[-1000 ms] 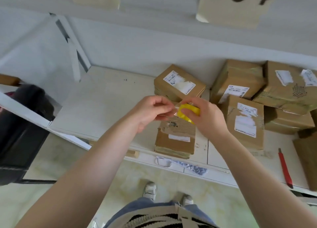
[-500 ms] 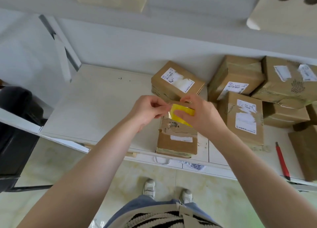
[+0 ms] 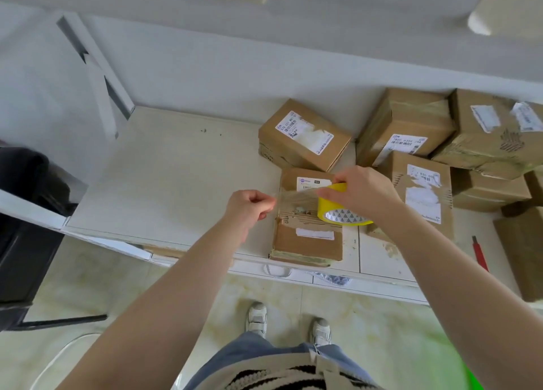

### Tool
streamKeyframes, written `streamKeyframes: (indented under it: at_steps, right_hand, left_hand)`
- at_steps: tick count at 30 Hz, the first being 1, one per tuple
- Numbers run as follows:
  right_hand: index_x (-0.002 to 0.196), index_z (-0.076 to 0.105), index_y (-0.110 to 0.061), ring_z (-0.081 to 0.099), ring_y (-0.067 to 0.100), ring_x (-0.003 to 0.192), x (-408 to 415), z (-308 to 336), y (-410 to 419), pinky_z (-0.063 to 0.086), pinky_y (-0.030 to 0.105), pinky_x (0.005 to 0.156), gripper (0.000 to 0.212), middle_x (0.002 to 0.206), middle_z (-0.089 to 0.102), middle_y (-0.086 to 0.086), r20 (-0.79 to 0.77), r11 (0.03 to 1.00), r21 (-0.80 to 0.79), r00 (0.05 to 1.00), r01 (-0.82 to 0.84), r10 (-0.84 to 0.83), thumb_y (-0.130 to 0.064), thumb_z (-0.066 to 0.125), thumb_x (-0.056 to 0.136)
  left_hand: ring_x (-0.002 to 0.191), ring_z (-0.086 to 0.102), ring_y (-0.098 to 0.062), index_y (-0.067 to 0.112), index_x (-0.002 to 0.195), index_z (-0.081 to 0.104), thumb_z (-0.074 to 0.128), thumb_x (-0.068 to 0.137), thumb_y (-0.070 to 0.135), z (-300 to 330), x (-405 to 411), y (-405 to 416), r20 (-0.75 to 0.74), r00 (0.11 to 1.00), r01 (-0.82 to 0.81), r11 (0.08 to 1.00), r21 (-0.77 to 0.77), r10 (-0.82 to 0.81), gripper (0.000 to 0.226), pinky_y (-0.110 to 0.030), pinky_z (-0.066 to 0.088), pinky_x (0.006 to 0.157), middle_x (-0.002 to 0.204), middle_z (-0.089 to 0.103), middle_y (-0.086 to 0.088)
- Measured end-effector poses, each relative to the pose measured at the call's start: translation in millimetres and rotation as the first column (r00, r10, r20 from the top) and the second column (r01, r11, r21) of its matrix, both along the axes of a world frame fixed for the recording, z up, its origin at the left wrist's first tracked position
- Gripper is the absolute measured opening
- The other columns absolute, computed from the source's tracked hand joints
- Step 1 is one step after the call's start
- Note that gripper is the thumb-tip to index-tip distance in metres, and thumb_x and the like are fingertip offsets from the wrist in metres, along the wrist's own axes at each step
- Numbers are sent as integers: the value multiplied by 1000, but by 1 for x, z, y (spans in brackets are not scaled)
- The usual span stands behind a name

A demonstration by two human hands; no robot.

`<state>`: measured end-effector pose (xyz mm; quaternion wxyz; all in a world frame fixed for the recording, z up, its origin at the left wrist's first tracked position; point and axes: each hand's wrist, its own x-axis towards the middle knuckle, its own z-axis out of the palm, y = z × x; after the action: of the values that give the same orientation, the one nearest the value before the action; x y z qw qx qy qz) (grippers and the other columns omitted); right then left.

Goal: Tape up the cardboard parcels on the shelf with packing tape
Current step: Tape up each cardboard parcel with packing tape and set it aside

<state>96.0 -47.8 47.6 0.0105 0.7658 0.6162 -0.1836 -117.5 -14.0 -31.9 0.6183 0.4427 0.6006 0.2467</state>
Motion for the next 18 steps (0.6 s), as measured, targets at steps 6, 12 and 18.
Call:
streamKeyframes:
  at_steps: [6,12,18]
  right_hand:
    - [66,49,-27,56,15,65,-9,-4,2,41,27,55,45,64,56,-4,25,999,1,999,-34,34,-67,56,86]
    - [69,52,-25,58,17,64,-12,-7,2,44,27,57,45,61,56,-3,35,999,9,999,-38,38,-66,55,87]
    - [69,54,-22,57,16,63,-15,-6,1,37,24,52,46,60,55,-3,46,999,8,998,-32,31,-64,55,88]
  left_hand:
    - [73,63,-15,7,80,68,74,86,7,-18,5,-3,10,998,-57,995,-84,58,8,-21,56,73,78,68,-6]
    - [74,64,-15,8,76,68,74,86,7,-23,13,-4,9,990,-137,986,-97,139,12,-22,56,74,79,68,-6]
    - [76,63,-17,7,87,65,75,86,11,-22,14,-2,-8,991,-130,983,-130,130,11,-25,56,75,84,66,-6]
